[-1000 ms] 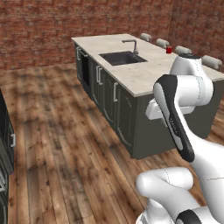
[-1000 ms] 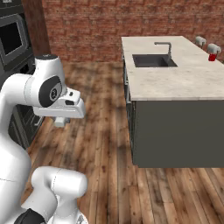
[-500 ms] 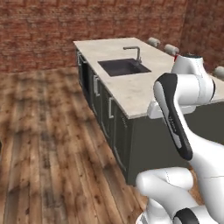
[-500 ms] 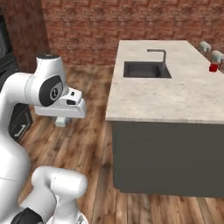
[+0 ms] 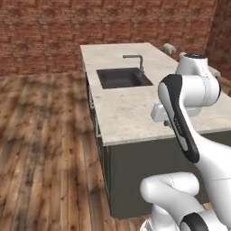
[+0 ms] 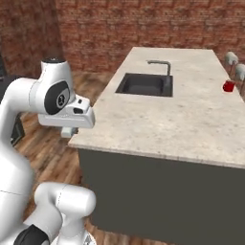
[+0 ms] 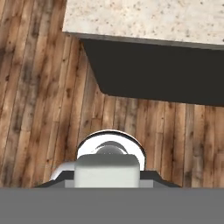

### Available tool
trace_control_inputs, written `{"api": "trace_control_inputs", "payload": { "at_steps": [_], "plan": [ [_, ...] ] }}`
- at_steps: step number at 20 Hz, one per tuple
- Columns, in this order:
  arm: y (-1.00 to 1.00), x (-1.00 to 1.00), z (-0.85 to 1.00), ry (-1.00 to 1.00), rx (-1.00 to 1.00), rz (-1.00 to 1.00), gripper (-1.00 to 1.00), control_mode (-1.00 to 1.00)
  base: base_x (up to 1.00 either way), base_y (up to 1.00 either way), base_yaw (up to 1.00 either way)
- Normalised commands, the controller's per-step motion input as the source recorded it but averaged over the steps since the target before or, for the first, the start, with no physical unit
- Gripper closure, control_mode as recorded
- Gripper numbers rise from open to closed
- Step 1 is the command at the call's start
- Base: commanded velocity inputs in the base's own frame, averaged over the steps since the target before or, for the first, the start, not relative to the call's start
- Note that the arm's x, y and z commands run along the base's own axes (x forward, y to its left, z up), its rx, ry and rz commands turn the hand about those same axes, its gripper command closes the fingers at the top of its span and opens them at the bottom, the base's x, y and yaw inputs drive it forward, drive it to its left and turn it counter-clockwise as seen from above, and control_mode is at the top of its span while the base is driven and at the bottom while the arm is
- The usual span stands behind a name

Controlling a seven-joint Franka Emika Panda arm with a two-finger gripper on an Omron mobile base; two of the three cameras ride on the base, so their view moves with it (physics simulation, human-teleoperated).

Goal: Pick up the marshmallow and place it in the cup of hot chocolate on the dining counter.

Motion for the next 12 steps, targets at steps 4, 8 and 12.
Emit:
{"api": "trace_control_inputs", "payload": {
  "at_steps": [4,8,12],
  "plan": [
    [0.00,0.00,0.00,0.00,0.00,0.00,1.00,1.00,0.01,-1.00,0.02],
    [0.00,0.00,0.00,0.00,0.00,0.00,1.00,1.00,-0.11,-1.00,0.00],
    [0.00,0.00,0.00,0.00,0.00,0.00,1.00,1.00,0.00,-1.00,0.00]
  ]
}}
